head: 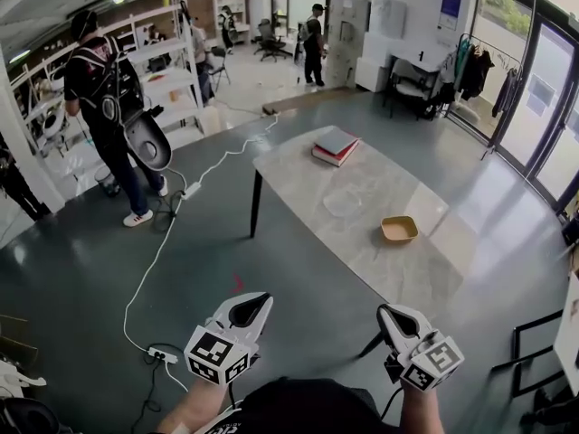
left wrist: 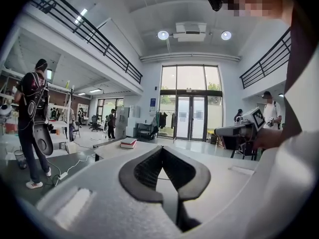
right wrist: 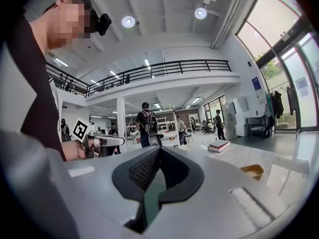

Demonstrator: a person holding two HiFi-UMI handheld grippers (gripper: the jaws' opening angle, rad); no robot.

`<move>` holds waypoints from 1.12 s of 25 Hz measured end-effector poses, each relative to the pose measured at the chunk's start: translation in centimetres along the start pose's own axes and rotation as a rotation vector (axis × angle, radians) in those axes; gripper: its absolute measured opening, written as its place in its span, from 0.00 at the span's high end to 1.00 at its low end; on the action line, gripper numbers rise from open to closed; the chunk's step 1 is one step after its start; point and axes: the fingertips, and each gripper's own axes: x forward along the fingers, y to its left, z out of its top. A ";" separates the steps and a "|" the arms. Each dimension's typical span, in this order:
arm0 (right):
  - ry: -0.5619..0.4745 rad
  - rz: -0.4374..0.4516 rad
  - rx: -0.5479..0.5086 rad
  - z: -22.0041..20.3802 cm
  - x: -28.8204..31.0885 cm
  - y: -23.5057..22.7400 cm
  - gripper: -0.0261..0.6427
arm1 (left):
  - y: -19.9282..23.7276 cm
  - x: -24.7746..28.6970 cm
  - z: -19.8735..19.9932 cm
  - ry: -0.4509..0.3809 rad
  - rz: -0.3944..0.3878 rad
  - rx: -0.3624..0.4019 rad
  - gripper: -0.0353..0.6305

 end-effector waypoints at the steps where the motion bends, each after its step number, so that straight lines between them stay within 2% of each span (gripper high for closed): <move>1: 0.005 0.001 0.007 -0.2 0.6 0.3 0.96 | 0.6 -0.5 -0.3 0.004 0.005 -0.007 0.94; 7: 0.057 0.010 0.017 -1.8 2.5 1.2 0.96 | 3.6 -1.9 -2.8 0.023 0.035 -0.056 0.94; 14: 0.093 -0.006 0.061 -2.1 4.6 -1.8 0.96 | 5.1 1.2 -2.6 0.028 0.022 -0.086 0.94; 22: 0.096 0.028 0.101 -2.0 9.7 -8.2 0.96 | 8.8 7.5 -0.9 0.043 0.065 -0.071 0.94; 28: 0.071 0.028 0.116 -0.1 12.0 -14.6 0.96 | 9.3 14.5 2.0 0.041 0.044 -0.027 0.94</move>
